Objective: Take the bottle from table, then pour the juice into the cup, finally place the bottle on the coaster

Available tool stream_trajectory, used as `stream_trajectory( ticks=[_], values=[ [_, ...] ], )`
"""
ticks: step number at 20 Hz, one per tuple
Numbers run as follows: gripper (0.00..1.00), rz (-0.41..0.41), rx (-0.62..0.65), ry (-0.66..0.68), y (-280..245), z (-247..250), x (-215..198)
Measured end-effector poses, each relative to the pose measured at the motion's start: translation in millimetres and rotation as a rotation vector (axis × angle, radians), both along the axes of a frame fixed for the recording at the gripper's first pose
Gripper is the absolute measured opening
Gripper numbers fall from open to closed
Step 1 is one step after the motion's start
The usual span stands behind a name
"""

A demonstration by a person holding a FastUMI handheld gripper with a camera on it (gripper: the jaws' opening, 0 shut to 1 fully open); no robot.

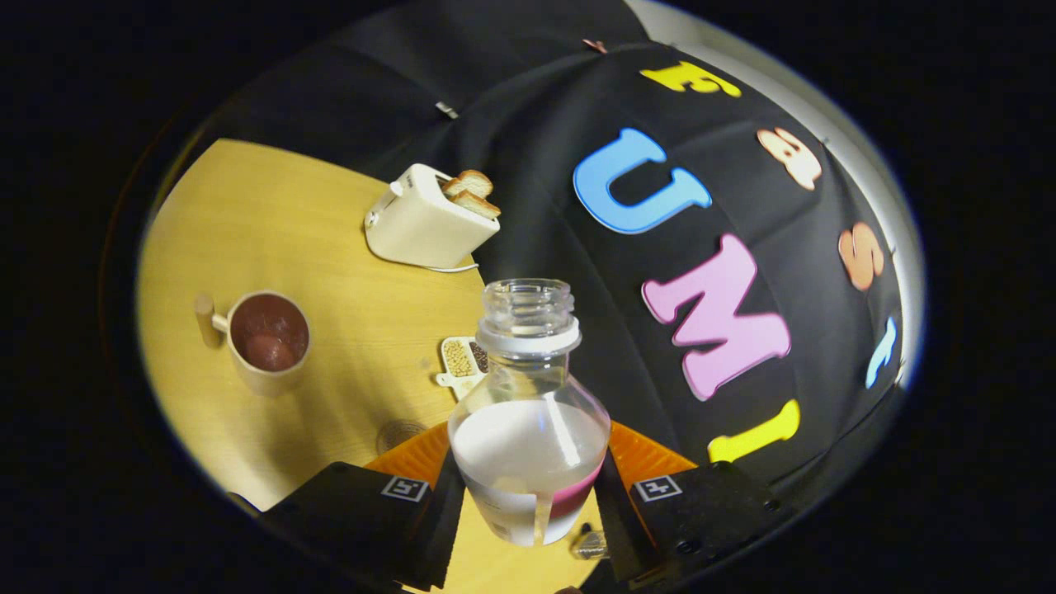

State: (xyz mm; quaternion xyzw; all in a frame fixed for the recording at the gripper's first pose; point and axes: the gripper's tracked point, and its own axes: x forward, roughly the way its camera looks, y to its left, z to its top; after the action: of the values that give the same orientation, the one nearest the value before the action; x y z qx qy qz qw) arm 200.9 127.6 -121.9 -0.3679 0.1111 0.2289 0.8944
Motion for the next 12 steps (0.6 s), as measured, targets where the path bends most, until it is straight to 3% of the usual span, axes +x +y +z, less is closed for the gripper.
stream_trajectory(
  ticks=[6, 12],
  values=[
    [0.75, -0.100, 0.394, 0.186, -7.1, -13.5, 16.2],
    [0.75, -0.102, 0.527, 0.212, -9.2, -46.4, 36.9]
  ],
)
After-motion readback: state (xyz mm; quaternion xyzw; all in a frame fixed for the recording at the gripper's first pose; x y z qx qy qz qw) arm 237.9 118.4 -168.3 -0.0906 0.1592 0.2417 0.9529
